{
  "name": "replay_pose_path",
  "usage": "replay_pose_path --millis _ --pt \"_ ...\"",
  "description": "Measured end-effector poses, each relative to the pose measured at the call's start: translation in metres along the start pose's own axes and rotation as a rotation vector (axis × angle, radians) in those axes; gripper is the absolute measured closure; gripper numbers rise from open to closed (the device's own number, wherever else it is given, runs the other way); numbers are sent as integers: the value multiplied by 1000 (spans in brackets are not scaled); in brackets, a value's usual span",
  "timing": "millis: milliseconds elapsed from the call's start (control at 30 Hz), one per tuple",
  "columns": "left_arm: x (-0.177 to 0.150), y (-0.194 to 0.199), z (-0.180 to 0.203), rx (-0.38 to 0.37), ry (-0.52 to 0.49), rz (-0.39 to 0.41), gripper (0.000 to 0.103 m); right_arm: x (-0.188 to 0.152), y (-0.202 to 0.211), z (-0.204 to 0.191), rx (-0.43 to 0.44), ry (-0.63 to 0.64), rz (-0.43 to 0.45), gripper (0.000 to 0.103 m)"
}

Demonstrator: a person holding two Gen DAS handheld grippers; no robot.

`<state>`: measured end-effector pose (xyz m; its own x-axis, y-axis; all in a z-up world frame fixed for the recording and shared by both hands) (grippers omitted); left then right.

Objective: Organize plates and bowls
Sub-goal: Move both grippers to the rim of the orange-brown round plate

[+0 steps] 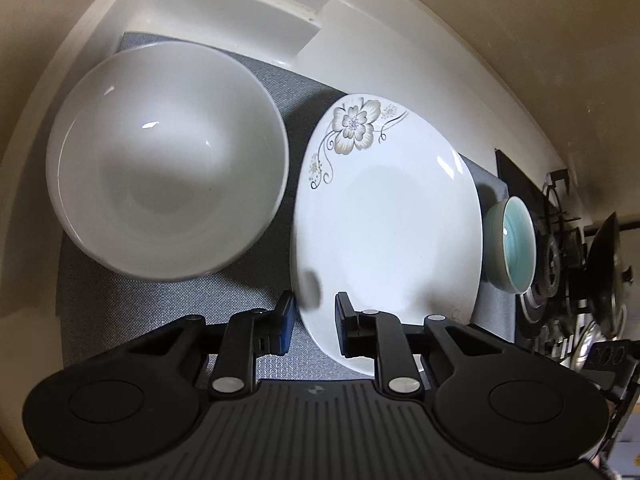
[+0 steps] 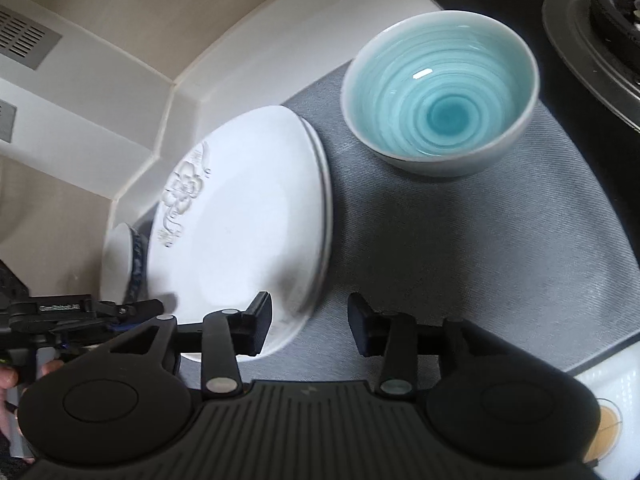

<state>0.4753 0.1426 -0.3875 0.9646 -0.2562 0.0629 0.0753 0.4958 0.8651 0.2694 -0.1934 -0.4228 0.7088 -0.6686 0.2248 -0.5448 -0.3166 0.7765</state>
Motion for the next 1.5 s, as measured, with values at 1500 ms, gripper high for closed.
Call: replay_pose_path --millis 1500 --pt "-88 14 55 213 -241 67 59 -88 -18 -41 -168 619 -251 98"
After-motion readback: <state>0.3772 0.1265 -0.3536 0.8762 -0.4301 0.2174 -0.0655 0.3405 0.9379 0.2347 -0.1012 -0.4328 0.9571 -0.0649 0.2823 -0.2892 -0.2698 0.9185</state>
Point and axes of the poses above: each gripper's, at about its wrist camera, not at the fingertips, and y roughly against the way its jaws point, z to its right, x to its top, the point moved 3 cm from there along -y, roughly the way its jaws point, and after that the axes turned 4 degrees about -z, right-handed, at the moved point
